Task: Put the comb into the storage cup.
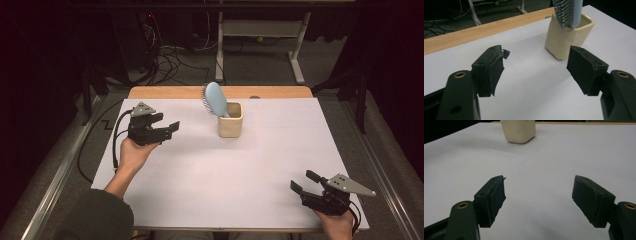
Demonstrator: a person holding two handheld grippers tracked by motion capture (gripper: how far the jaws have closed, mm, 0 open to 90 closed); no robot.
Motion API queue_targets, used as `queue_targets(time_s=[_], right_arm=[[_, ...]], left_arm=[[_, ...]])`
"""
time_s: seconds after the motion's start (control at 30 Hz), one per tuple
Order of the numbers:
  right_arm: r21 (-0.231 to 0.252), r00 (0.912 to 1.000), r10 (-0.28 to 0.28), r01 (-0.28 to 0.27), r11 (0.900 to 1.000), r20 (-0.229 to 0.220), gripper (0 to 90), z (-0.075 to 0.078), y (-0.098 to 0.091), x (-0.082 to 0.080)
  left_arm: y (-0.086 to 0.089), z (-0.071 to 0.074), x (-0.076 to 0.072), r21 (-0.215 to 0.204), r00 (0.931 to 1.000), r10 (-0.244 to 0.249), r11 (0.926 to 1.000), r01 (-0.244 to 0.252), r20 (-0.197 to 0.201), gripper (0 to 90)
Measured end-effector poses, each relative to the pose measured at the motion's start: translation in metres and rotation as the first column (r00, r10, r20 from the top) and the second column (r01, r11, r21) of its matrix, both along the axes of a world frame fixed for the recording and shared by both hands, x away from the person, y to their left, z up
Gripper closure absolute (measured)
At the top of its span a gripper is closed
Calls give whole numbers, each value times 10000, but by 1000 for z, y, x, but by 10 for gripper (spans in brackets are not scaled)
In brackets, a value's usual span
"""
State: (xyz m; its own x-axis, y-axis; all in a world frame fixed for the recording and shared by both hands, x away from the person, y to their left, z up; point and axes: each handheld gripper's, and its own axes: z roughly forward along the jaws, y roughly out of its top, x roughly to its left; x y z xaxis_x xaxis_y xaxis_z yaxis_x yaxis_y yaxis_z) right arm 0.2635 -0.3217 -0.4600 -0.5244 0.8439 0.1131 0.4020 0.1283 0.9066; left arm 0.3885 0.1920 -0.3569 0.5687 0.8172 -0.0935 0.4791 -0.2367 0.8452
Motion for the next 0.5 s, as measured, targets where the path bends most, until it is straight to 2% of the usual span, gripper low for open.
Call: queue_targets(time_s=[0.5], right_arm=[[45, 10000, -30, 30, 10000, 73, 268, 1, -1, -1]], left_arm=[[8, 4, -11, 35, 9998, 87, 10000, -88, 169, 295]])
